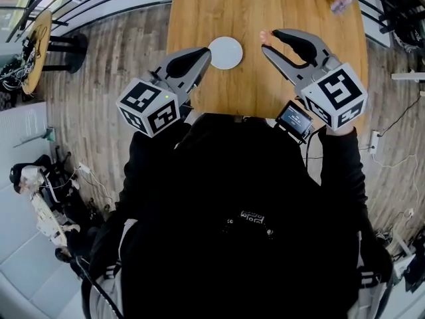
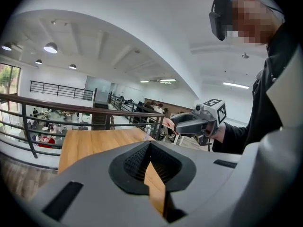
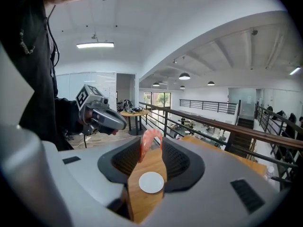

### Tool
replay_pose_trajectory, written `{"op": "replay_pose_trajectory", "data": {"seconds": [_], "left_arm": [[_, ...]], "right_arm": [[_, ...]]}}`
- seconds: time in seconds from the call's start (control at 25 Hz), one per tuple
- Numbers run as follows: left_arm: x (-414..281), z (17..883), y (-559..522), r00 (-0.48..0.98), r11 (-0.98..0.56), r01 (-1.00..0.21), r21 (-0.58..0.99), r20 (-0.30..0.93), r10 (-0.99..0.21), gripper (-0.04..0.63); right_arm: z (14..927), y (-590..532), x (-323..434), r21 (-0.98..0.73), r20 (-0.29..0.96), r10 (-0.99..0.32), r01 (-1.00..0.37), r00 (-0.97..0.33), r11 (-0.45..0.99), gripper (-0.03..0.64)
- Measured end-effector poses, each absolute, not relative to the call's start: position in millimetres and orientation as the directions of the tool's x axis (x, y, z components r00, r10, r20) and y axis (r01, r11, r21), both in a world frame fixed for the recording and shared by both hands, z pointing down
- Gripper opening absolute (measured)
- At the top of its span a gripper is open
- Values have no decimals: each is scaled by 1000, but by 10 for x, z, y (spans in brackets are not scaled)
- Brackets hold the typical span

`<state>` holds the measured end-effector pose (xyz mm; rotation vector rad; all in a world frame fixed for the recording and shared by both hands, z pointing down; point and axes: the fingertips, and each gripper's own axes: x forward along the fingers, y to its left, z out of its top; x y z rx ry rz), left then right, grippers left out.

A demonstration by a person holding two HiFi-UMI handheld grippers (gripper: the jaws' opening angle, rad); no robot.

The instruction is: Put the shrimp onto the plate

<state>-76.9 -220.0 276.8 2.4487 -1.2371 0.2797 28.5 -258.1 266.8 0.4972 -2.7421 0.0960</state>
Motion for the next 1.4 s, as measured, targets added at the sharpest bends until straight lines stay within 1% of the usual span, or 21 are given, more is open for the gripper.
{"op": "replay_pose_trajectory", "data": {"seconds": [0.12,0.32,0.4,0.56,0.64,0.96,1.16,1.4], "left_arm": [[-642,2750,-2301,625,-574,-781,246,326,-710,6],[-637,2763,-2467,657,-606,-753,255,304,-689,6],[-675,2808,-2506,661,-606,-750,263,302,-687,6],[-703,2852,-2532,663,-598,-748,287,298,-687,6],[-749,2835,-2554,665,-595,-747,297,296,-686,6],[-942,2925,-2645,662,-570,-747,342,300,-687,6],[-1022,3161,-2643,654,-535,-751,387,327,-682,6],[-1097,3409,-2604,649,-494,-752,437,360,-670,6]], "right_arm": [[2654,-2582,362,4,362,-347,-370,-865,929,153],[2683,-2646,348,-20,369,-348,-382,-862,924,153],[2670,-2674,320,-67,342,-324,-366,-882,928,153],[2484,-2704,365,-246,218,-254,-305,-942,920,153],[2416,-2750,361,-262,209,-252,-303,-945,916,153],[2463,-2938,168,-266,267,-242,-312,-933,912,153],[2743,-3009,-12,-273,339,-197,-297,-920,915,153],[3075,-3131,-96,-283,405,-177,-307,-897,909,153]]}}
